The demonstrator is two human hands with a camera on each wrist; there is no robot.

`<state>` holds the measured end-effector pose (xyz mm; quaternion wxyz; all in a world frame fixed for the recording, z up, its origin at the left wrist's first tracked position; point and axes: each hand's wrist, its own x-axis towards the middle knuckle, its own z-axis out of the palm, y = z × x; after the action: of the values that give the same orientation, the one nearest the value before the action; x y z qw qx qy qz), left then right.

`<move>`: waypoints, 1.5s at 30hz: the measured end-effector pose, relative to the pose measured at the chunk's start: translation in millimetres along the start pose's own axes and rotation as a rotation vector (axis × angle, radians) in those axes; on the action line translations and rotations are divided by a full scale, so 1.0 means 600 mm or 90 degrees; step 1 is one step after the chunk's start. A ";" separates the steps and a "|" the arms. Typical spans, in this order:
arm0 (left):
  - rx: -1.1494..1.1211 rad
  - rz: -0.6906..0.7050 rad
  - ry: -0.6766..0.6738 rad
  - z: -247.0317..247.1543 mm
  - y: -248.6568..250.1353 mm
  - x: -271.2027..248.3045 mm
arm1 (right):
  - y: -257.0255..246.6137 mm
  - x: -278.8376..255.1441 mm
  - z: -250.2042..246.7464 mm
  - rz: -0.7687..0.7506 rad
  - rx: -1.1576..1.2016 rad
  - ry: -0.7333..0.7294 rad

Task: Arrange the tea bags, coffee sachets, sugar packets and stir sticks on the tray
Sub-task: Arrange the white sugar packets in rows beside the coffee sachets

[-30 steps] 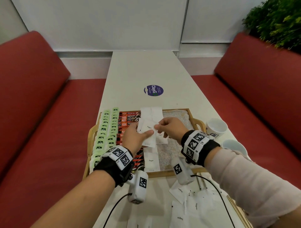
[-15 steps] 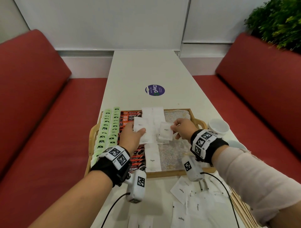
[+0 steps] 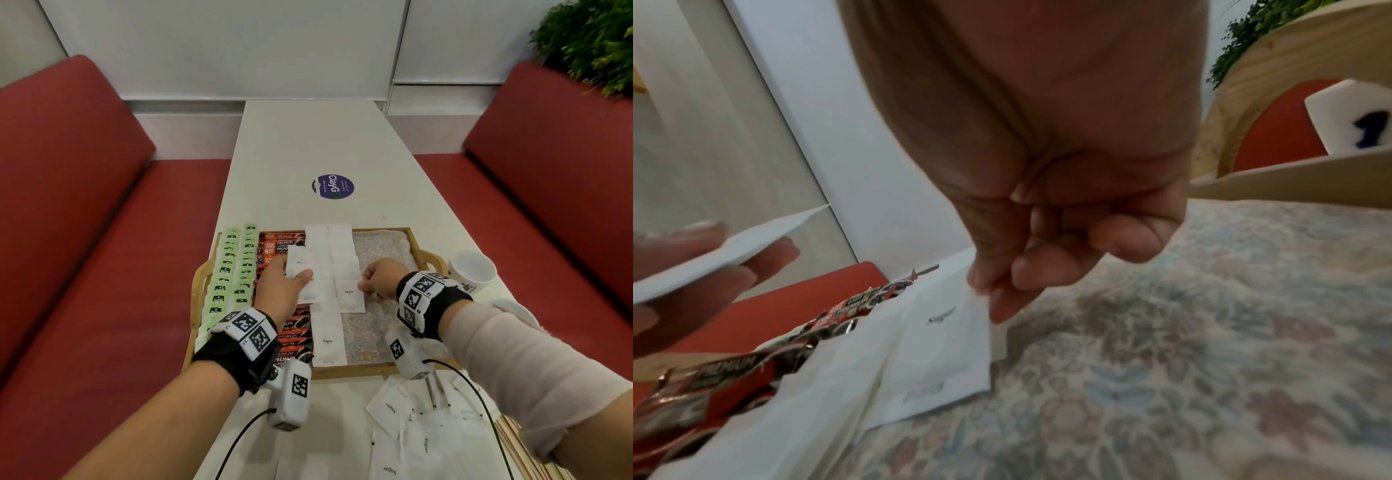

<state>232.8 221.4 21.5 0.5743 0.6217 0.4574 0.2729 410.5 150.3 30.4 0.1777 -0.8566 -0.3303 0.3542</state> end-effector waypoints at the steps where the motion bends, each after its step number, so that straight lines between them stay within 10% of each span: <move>1: 0.001 -0.003 0.000 -0.001 0.000 0.000 | 0.000 0.002 0.000 0.003 -0.006 0.001; 13: -0.189 -0.134 -0.086 0.007 0.016 -0.008 | -0.004 -0.004 -0.008 -0.051 -0.034 0.043; 30: -0.142 -0.065 -0.055 0.028 0.039 -0.037 | -0.004 -0.066 -0.021 -0.158 0.170 0.008; 45: -0.124 -0.050 0.010 0.007 0.030 -0.027 | 0.013 -0.030 -0.001 -0.037 -0.132 -0.051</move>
<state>234.0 206.7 41.3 0.6384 0.5425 0.4572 0.2985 404.8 132.4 35.3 0.0851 -0.8454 -0.3969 0.3471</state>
